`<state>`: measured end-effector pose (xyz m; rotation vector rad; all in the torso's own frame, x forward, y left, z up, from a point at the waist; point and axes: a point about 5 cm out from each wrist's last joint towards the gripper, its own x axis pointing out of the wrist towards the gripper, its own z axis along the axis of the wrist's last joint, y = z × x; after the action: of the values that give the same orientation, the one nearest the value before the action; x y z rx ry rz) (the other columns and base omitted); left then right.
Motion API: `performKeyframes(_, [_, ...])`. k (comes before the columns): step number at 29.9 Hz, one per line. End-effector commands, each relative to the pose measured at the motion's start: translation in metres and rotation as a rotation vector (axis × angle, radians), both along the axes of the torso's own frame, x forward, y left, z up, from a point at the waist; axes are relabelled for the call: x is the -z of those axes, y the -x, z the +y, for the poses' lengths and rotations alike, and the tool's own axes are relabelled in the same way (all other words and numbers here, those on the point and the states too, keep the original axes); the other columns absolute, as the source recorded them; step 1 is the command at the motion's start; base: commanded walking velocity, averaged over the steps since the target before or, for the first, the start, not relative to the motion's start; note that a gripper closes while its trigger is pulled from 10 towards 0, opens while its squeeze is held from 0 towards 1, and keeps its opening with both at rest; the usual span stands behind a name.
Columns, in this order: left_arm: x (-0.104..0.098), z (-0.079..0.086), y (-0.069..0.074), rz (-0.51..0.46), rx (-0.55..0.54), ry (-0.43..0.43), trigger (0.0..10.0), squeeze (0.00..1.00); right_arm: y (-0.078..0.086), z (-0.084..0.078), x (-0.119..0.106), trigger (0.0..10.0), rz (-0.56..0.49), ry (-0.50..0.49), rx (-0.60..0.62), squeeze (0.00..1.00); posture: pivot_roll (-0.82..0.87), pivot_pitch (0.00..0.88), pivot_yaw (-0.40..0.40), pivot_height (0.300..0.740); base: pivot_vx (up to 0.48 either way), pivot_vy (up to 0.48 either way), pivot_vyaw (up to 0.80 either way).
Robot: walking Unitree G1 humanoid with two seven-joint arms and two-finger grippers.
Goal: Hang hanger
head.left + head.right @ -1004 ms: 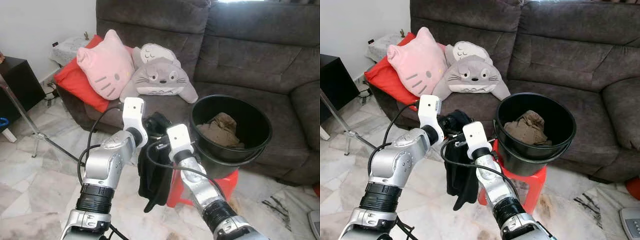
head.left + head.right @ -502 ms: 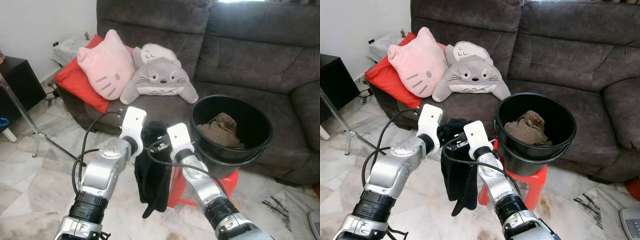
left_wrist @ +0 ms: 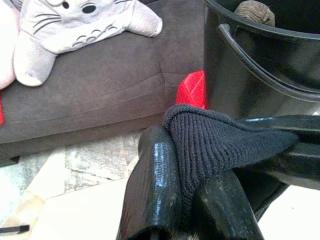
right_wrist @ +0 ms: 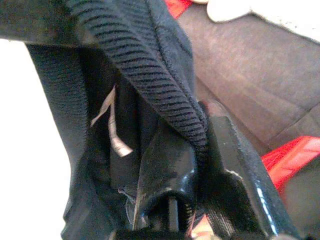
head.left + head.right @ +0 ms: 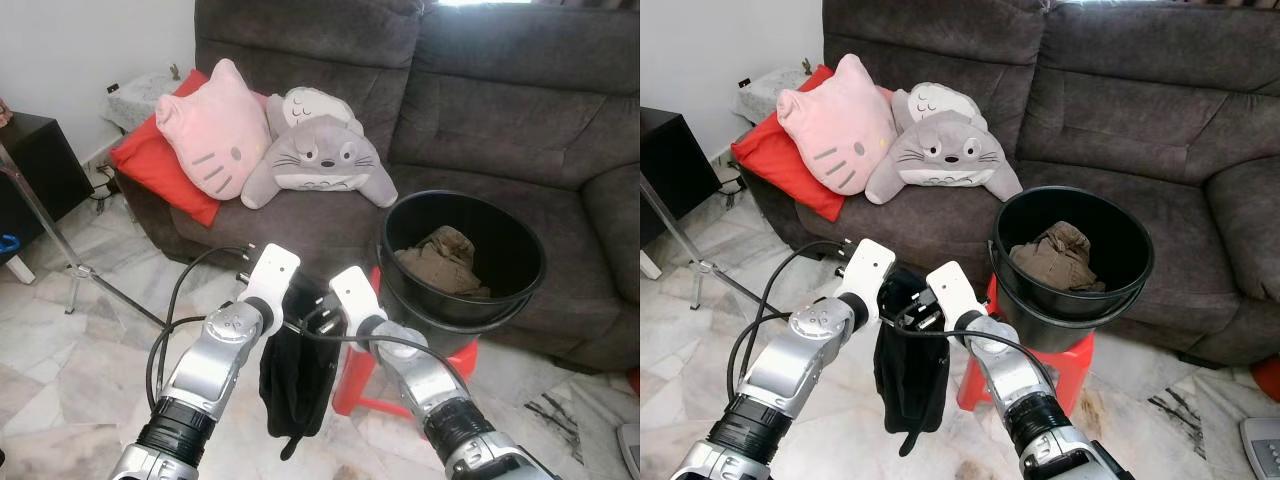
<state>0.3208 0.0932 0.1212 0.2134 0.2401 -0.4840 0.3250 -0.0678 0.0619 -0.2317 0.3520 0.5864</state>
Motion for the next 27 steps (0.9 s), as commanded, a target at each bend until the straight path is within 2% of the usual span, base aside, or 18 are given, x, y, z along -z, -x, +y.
performKeyframes(1, [-0.003,0.003,-0.001,-0.037,-0.006,-0.001,10.0,0.02,0.001,-0.009,0.004,0.0,0.026,0.026,0.025,0.0,-0.02,0.0,-0.008,0.74,0.0,0.0,0.0])
performKeyframes(2, [0.002,0.002,0.002,-0.033,0.015,-0.002,10.0,1.0,0.001,-0.015,0.004,0.0,0.06,0.011,0.054,0.0,-0.02,0.0,-0.008,0.74,0.0,0.0,0.0])
performKeyframes(4, [0.004,0.001,0.003,-0.028,0.026,0.0,10.0,1.0,0.001,-0.016,0.004,0.0,0.063,0.007,0.059,0.0,-0.02,0.0,-0.008,0.74,0.0,0.0,0.0])
performKeyframes(12, [0.012,-0.008,0.017,-0.004,0.19,-0.027,10.0,1.0,-0.002,-0.024,0.0,0.0,0.084,0.011,0.08,0.0,-0.01,0.0,-0.02,0.74,0.0,0.0,0.0])
performKeyframes(17, [0.02,-0.009,0.027,0.022,0.275,-0.081,10.0,1.0,-0.003,-0.028,-0.001,0.0,0.094,0.015,0.09,0.0,-0.01,0.0,-0.03,0.74,0.0,0.0,0.0])
performKeyframes(22, [0.023,-0.007,0.033,0.031,0.312,-0.087,10.0,1.0,-0.005,-0.032,0.0,0.0,0.101,0.021,0.104,0.0,-0.01,0.0,-0.034,0.74,0.0,0.0,0.0])
performKeyframes(23, [0.023,-0.002,0.031,0.026,0.265,-0.073,10.0,1.0,-0.005,-0.033,0.001,0.0,0.098,0.013,0.121,0.0,-0.01,0.0,-0.034,0.74,0.0,0.0,0.0])
performKeyframes(27, [0.03,0.031,0.024,0.009,-0.034,-0.016,10.0,1.0,-0.007,-0.04,0.002,0.0,0.089,-0.049,0.189,0.0,-0.01,0.0,-0.038,0.74,0.0,0.0,0.0])
